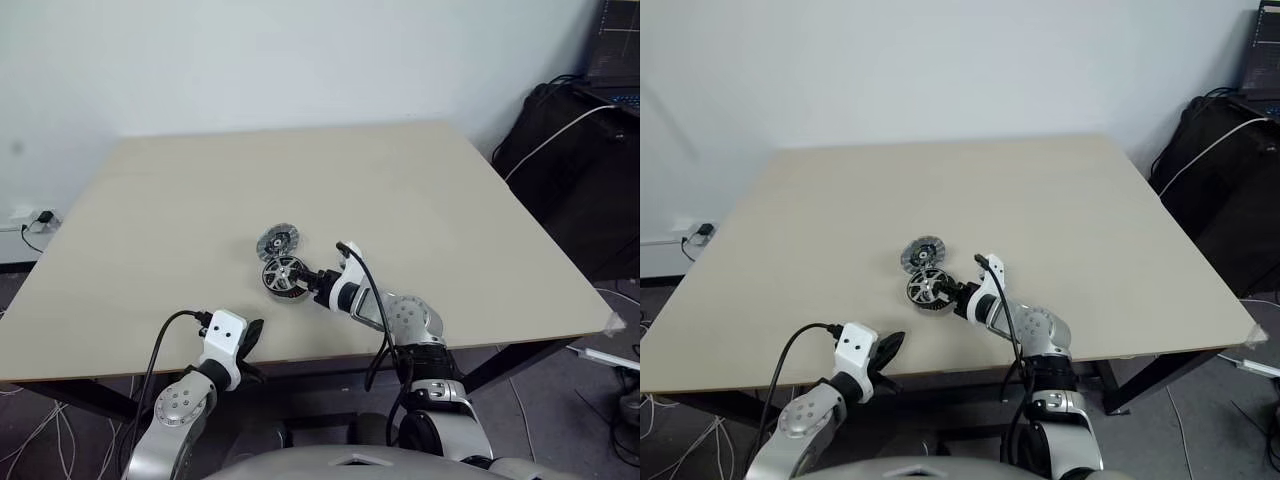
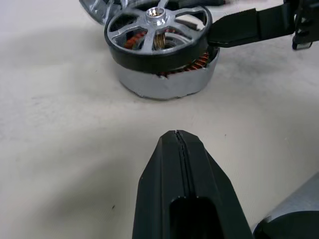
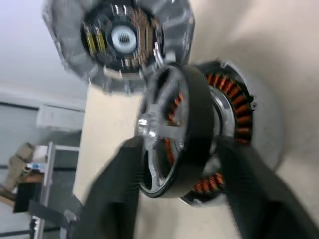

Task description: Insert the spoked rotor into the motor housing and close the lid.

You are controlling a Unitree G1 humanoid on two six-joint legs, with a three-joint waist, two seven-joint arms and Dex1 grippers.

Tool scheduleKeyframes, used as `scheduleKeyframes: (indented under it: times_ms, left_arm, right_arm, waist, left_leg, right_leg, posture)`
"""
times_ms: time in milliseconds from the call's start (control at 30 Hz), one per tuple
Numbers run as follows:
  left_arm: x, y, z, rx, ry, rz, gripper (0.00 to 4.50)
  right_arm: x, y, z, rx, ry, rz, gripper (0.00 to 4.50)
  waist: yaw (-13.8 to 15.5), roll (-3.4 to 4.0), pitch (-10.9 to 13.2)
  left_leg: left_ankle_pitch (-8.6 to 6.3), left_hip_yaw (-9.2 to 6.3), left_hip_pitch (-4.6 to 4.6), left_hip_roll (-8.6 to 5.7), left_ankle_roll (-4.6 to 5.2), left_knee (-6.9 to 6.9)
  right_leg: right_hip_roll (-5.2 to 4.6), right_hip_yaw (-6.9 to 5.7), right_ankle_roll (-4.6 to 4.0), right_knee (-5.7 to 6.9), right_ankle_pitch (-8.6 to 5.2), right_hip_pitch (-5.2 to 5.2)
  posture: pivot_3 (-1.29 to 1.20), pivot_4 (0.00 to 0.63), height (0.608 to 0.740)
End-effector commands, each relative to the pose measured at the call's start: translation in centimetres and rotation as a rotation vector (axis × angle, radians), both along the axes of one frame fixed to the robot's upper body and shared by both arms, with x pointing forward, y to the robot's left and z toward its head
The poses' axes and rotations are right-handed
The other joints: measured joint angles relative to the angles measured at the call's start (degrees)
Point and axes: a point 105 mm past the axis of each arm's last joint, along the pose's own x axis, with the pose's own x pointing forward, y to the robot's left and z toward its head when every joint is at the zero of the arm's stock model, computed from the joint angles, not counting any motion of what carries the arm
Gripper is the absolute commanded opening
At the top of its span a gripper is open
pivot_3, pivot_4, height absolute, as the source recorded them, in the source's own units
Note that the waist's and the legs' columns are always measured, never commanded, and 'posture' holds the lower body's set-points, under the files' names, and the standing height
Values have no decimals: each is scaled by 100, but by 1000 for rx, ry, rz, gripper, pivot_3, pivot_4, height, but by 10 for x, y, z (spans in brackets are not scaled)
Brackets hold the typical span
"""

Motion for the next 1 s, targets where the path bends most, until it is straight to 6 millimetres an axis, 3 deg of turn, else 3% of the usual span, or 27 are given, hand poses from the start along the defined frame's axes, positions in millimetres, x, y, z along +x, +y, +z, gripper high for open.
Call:
scheduleKeyframes:
  times_ms: [33, 100, 467, 733, 867, 1000]
  left_arm:
    - [6, -2, 14, -8, -59, -6, 0]
    - [6, -3, 14, -9, -59, -6, 0]
    - [7, -4, 14, -14, -60, -13, 0]
    - [7, -4, 14, -16, -62, -17, 0]
    - [7, -4, 14, -16, -62, -16, 0]
    - [6, -4, 14, -17, -61, -12, 0]
  right_arm:
    - [7, -7, 9, -11, -36, -31, 3723]
    - [9, -13, 10, -19, -43, -58, 4351]
    - [11, -18, 36, -11, -155, -69, 4351]
    - [1, -3, 42, -244, -413, 72, 4351]
    - [-4, 10, 36, -359, -502, 172, 3484]
    - [-4, 24, 33, -468, -601, 263, 2083]
  waist:
    - [-1, 8, -10]
    - [0, 12, -15]
    - [19, 15, -16]
    - [-23, 17, -14]
    - [-20, 15, -14]
    - [-14, 8, -12]
  left_leg:
    - [0, 0, 3, 0, 0, 0]
    - [1, 0, 6, 0, 0, 1]
    - [9, 0, 3, -5, 7, 0]
    - [9, 1, 2, -2, 6, -4]
    - [10, 1, 2, -1, 4, -3]
    - [10, 1, 2, -2, 4, -2]
  right_leg:
    - [0, 0, 0, 0, 0, 3]
    - [0, -1, 1, 0, 0, 8]
    - [1, -1, 8, -3, 4, 7]
    - [-2, 0, 4, -3, 1, 2]
    - [0, -1, 5, -2, 1, 3]
    - [2, -2, 6, -3, 1, 3]
  posture:
    - [0, 0, 740]
    - [0, 0, 740]
    - [0, 0, 740]
    - [0, 0, 740]
    - [0, 0, 740]
    - [0, 0, 740]
